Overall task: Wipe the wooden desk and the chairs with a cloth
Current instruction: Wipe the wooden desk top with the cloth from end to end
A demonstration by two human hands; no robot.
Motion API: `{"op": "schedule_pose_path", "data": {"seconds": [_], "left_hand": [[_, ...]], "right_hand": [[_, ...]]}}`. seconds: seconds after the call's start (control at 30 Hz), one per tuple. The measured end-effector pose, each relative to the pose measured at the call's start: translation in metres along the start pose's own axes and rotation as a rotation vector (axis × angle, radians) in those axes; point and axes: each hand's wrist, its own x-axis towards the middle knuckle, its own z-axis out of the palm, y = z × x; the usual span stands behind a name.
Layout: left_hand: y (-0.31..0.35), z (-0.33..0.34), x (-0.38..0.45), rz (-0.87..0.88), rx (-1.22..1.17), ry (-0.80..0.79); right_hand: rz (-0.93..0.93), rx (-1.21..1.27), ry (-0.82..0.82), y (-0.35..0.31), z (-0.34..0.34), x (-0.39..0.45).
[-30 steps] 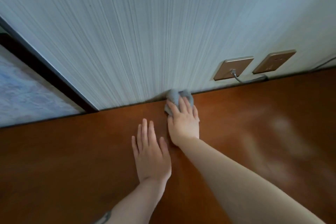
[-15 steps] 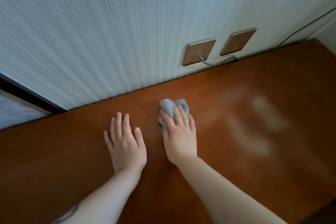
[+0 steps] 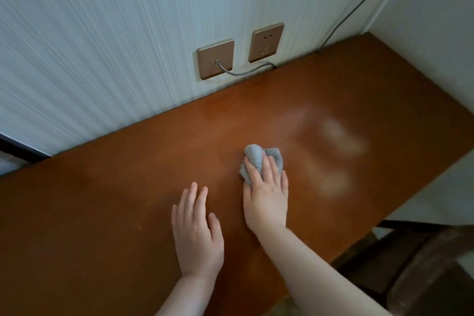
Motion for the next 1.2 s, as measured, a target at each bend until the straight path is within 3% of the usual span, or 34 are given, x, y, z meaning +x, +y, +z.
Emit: {"op": "schedule_pose_path", "data": {"seconds": [0.1, 0.2, 0.27, 0.43, 0.5, 0.6, 0.67, 0.73, 0.77, 0.83, 0.93, 0.97, 1.0, 1.07, 1.2], "left_hand": [[-0.003, 0.004, -0.001, 0.039, 0.066, -0.032], [0.002, 0.004, 0.004, -0.033, 0.114, -0.057], [0.004, 0.004, 0.004, -0.037, 0.157, -0.083], [0.006, 0.003, 0.004, -0.036, 0.184, -0.087], [0.007, 0.003, 0.003, -0.02, 0.155, -0.072], [0.003, 0.002, 0.002, 0.024, 0.055, -0.042], [-0.001, -0.002, -0.003, 0.075, -0.02, -0.046], [-0.005, -0.009, -0.014, 0.178, -0.042, -0.087], [-0.008, -0.013, -0.024, 0.23, -0.034, -0.113], [-0.016, -0.019, -0.043, 0.292, 0.008, -0.16], [-0.027, -0.022, -0.06, 0.268, 0.067, -0.166], [-0.027, -0.022, -0.06, 0.24, 0.075, -0.158], [-0.027, -0.022, -0.058, 0.209, 0.081, -0.151], [-0.027, -0.022, -0.054, 0.175, 0.081, -0.159], [-0.039, -0.031, -0.054, 0.246, 0.176, -0.287]], "right_hand": [[-0.417, -0.036, -0.254, 0.024, -0.014, -0.06], [-0.599, -0.063, -0.409, 0.082, -0.041, -0.073], [-0.504, -0.091, -0.356, 0.104, -0.05, -0.061], [0.113, -0.045, -0.037, 0.044, -0.023, -0.045], [0.145, 0.001, 0.022, 0.012, -0.007, -0.061], [-0.159, -0.041, -0.124, 0.012, -0.007, -0.109], [-0.372, -0.064, -0.299, 0.038, -0.023, -0.128], [-0.51, -0.105, -0.341, 0.074, -0.035, -0.122], [-0.491, -0.136, -0.327, 0.088, -0.039, -0.113], [-0.266, -0.144, -0.211, 0.096, -0.042, -0.089], [0.206, -0.073, 0.026, 0.044, -0.024, -0.078], [0.266, -0.045, 0.073, 0.02, -0.014, -0.085], [0.229, -0.012, 0.066, -0.003, -0.004, -0.098], [-0.036, -0.004, -0.045, -0.026, 0.005, -0.135], [-0.418, -0.131, -0.34, 0.023, -0.019, -0.166]]}}
